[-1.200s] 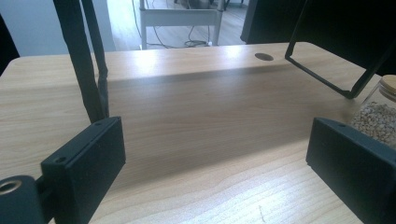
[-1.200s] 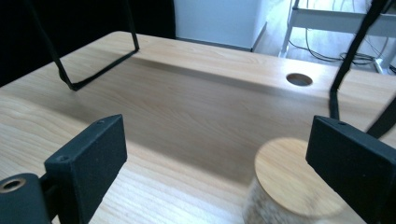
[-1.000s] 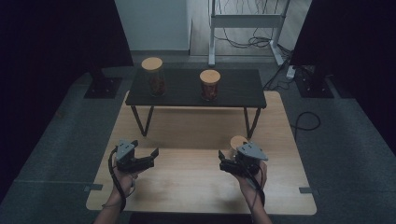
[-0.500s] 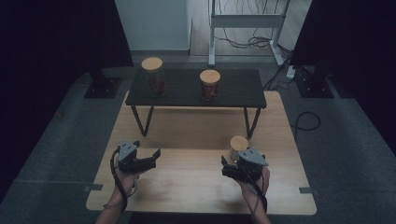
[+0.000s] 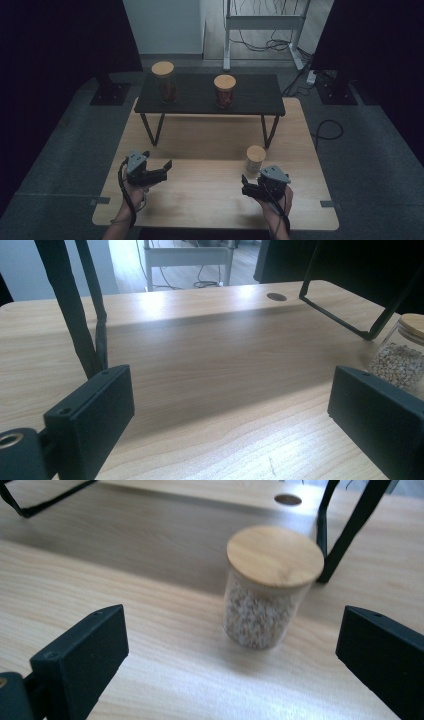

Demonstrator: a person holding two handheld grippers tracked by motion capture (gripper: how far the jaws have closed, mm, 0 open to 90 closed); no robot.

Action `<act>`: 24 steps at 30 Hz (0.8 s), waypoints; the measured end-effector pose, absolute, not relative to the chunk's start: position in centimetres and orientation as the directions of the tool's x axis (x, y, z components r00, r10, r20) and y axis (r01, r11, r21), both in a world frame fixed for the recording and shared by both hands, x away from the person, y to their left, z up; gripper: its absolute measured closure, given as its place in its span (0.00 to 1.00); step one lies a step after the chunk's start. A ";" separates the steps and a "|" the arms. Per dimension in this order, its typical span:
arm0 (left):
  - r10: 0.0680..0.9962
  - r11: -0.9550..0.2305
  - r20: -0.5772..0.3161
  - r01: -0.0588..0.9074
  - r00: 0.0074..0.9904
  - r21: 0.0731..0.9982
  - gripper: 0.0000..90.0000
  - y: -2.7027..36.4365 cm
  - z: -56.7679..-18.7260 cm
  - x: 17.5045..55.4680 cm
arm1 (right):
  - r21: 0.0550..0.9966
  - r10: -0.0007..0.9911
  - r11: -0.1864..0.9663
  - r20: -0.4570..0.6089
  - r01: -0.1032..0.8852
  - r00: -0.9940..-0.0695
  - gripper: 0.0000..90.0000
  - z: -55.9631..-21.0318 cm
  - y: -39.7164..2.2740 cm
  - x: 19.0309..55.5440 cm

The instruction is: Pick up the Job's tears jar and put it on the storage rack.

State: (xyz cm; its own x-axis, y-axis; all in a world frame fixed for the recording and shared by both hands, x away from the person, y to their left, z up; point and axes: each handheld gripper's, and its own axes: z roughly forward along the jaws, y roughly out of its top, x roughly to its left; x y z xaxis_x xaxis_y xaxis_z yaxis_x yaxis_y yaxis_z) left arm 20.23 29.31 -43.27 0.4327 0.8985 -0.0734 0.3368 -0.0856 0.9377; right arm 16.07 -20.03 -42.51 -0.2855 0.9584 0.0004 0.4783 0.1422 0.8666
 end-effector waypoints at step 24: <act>0.901 -0.089 -0.068 0.337 0.429 0.937 0.05 29.3 -43.2 20.2 | 0.845 0.957 0.122 0.040 0.521 -0.289 0.00 -43.1 -20.7 16.8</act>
State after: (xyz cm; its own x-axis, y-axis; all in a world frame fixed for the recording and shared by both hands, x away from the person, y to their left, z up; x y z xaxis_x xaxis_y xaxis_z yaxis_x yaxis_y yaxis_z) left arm 20.16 29.31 -43.18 0.4290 0.9007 -0.0685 0.3366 -0.0891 0.9374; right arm 16.80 -20.67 -43.14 -0.2885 0.9566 0.0398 0.5207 0.1219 0.8450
